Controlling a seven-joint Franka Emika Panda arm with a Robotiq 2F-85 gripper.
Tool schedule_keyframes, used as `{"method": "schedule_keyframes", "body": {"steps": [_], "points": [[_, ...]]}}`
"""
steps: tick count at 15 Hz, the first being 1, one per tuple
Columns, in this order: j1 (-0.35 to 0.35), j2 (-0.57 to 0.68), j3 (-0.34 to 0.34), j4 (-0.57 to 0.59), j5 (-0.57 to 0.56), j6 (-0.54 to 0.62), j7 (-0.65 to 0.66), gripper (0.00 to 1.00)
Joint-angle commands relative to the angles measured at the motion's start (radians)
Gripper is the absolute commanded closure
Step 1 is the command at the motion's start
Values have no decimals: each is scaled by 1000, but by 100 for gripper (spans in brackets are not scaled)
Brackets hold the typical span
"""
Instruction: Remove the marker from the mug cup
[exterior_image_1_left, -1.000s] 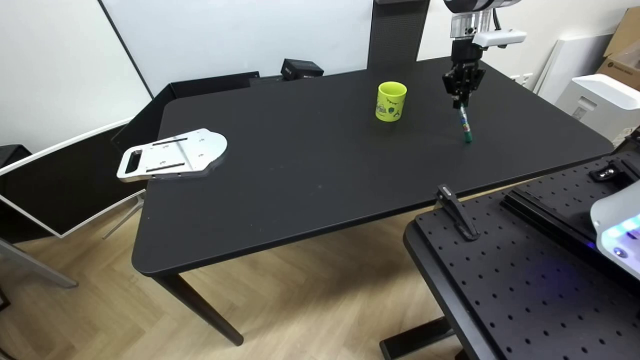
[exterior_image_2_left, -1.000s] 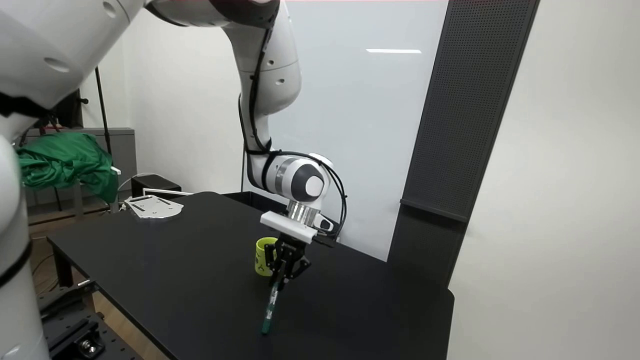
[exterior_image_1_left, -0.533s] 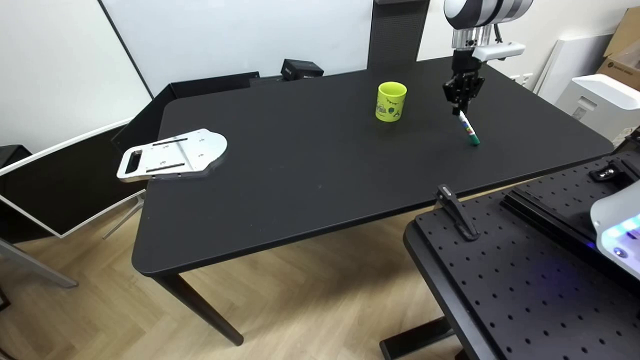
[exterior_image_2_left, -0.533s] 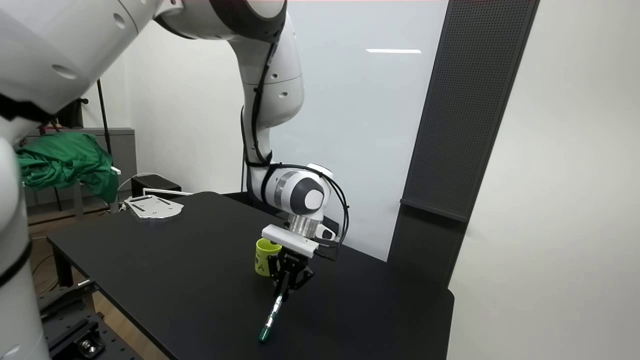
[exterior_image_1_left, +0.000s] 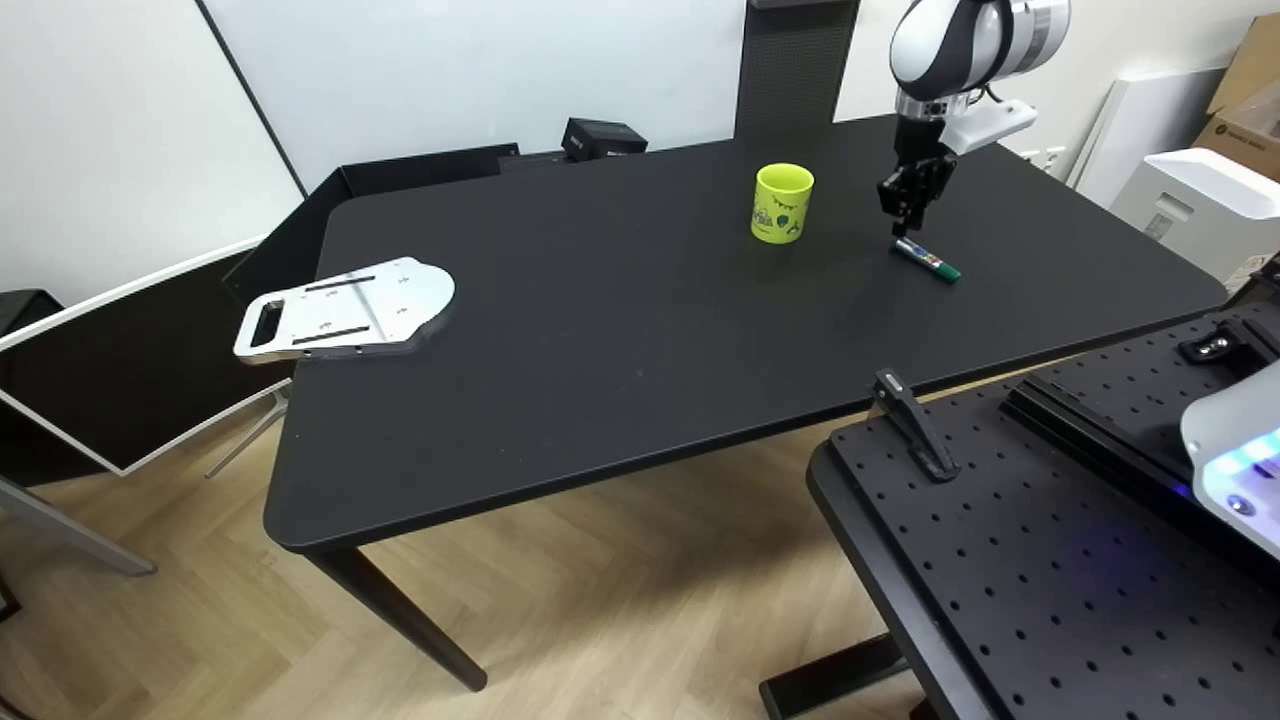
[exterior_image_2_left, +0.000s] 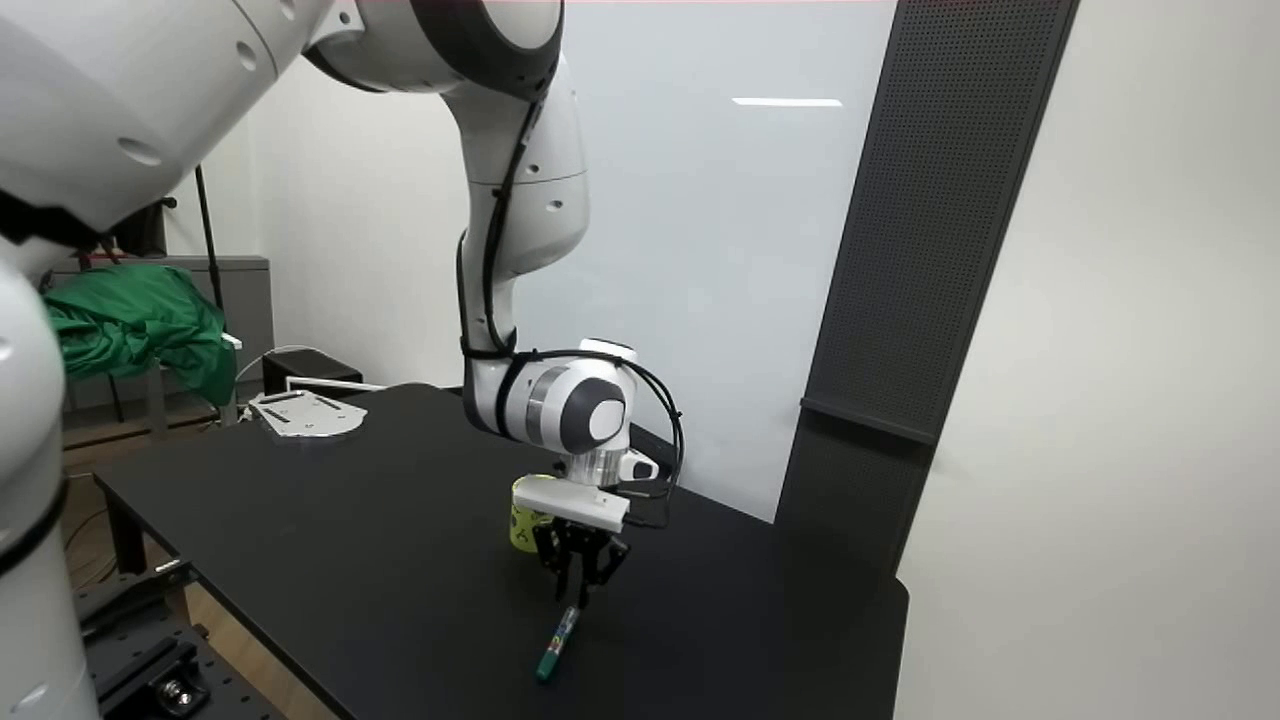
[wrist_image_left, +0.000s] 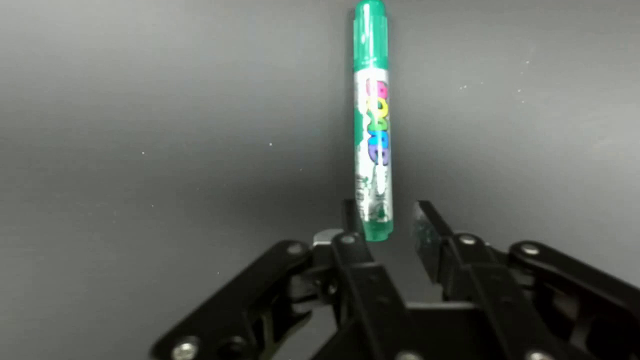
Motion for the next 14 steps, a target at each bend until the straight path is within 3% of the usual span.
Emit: {"method": "schedule_keyframes", "body": {"steps": [1, 6, 7, 8, 10, 14], "points": [[9, -9, -14, -18, -22, 36, 32, 37], [-16, -68, 24, -28, -3, -4, -8, 3], [-8, -17, 7, -3, -13, 14, 4, 0], [-8, -24, 11, -2, -13, 13, 3, 15], [-8, -19, 11, -2, -13, 13, 3, 0], [-8, -14, 10, -2, -13, 13, 3, 0]]}}
